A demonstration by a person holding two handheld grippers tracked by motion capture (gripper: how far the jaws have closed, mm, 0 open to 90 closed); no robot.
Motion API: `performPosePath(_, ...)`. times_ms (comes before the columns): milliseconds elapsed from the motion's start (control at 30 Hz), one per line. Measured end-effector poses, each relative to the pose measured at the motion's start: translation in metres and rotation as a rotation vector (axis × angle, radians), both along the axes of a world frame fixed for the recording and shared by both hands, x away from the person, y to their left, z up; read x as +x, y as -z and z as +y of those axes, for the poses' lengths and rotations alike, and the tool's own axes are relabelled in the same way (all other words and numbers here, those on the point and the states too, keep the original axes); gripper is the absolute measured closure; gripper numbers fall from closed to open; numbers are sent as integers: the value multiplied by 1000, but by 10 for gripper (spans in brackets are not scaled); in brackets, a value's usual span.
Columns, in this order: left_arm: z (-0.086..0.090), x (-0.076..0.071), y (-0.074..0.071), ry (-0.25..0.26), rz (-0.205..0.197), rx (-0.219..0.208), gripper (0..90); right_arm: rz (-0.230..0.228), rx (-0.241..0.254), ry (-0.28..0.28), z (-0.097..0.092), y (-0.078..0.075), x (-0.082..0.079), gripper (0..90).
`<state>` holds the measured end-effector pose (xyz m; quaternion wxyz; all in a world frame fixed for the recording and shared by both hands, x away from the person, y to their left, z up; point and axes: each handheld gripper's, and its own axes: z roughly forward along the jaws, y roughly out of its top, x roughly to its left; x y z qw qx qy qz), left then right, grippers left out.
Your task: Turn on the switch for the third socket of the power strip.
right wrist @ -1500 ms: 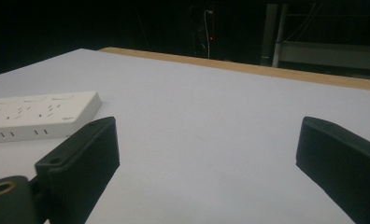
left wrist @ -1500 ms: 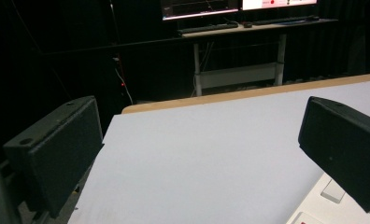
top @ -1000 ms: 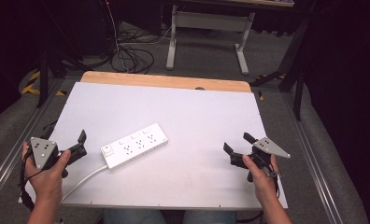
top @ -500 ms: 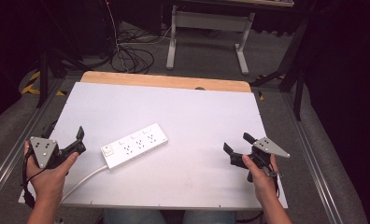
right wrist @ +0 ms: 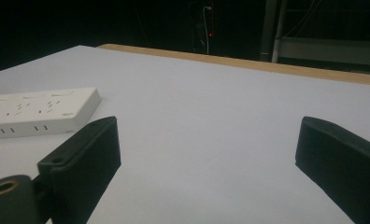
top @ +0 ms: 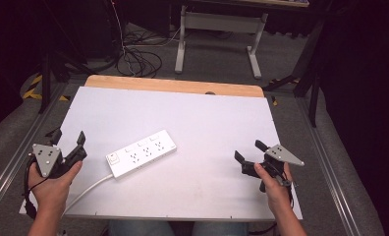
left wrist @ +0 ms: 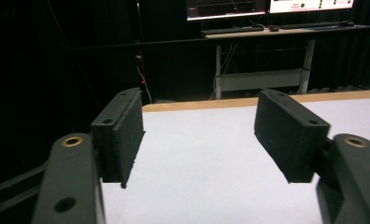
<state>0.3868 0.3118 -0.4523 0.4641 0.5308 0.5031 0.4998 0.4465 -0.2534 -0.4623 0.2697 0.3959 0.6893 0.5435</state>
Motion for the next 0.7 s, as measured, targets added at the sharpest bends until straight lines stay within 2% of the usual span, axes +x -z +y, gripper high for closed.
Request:
performPosePath(433, 2, -1, 0, 8, -4, 6, 550, 5, -1, -3, 0, 0, 0, 72)
performPosePath(567, 4, -1, 0, 29, 3, -26, 648, 5, -1, -4, 0, 0, 0, 72)
performPosePath(700, 6, -1, 0, 37, 3, -35, 725, 5, 0, -5, 0, 0, 0, 72)
